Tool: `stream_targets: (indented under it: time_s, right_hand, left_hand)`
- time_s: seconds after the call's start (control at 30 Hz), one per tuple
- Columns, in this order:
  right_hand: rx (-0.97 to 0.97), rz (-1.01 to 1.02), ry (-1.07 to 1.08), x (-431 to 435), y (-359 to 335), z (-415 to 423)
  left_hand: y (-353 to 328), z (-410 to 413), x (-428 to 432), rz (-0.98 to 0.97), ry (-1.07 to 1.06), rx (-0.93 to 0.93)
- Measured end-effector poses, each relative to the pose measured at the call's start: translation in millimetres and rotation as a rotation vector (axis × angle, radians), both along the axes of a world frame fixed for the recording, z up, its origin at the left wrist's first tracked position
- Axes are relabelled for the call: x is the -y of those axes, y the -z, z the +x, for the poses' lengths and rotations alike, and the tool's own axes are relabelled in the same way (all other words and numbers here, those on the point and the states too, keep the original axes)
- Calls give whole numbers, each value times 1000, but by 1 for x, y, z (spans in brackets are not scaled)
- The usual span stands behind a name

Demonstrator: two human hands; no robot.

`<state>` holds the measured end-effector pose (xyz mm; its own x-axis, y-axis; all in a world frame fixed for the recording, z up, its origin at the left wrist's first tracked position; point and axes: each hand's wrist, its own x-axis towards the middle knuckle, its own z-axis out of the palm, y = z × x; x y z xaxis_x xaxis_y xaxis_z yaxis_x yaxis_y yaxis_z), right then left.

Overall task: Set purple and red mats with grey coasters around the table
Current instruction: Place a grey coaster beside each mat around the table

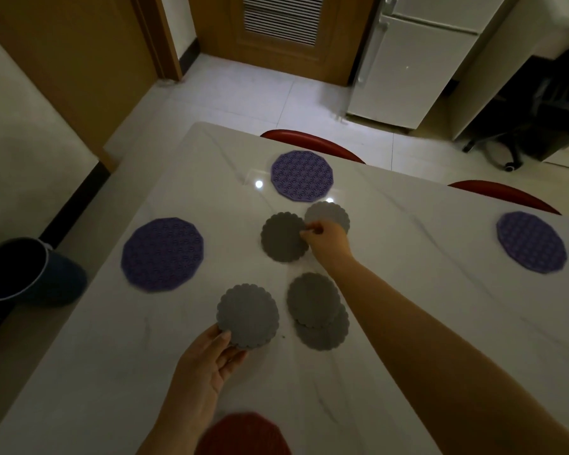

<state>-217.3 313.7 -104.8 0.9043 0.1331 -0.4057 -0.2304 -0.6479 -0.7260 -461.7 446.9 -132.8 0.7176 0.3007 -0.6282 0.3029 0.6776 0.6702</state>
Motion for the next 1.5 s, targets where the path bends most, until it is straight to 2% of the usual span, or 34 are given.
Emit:
stream_targets:
  time_s: [0.13,0.27,0.33,0.4,0.47,0.6,0.8,0.97,1.13,1.23,1.33,1.43,1.5]
  right_hand:
    - [-111,337,118,32,-23,-39]
    - [-256,502,169,51,-33,-83]
    - [-353,523,173,49,-27,-106]
    - [-338,424,180,45,-16,-121]
    - [-241,297,173,44,-8,-128]
    - [-174,169,121,46,-2,-127]
    - [-134,149,42,48,-9,-121]
    - [-146,86,-176,42,-12,-93]
    - [93,-79,128,38,11,-6]
    - [22,-326,232,27,26,38]
    - [-36,-487,210,13,31,61]
    - [-78,-493,224,10,34,62]
    - [-52,-379,267,17,33,53]
  left_hand:
    - [2,5,3,-11,11,-33]
    - [-2,13,11,-48,44,-22]
    - [-5,15,18,-56,72,0]
    - [-9,15,23,-59,91,25]
    - [-10,13,27,-49,121,50]
    - [-11,13,28,-51,141,81]
    - [-10,14,26,-86,103,79]
    - [-8,14,20,3,54,18]
    - [-10,0,1,85,-15,-7]
    - [-9,-12,-5,79,-46,-27]
    - [-8,-17,-5,80,-59,-42]
    - [-7,-21,-2,80,-64,-58]
    - [-7,-22,2,76,-62,-67]
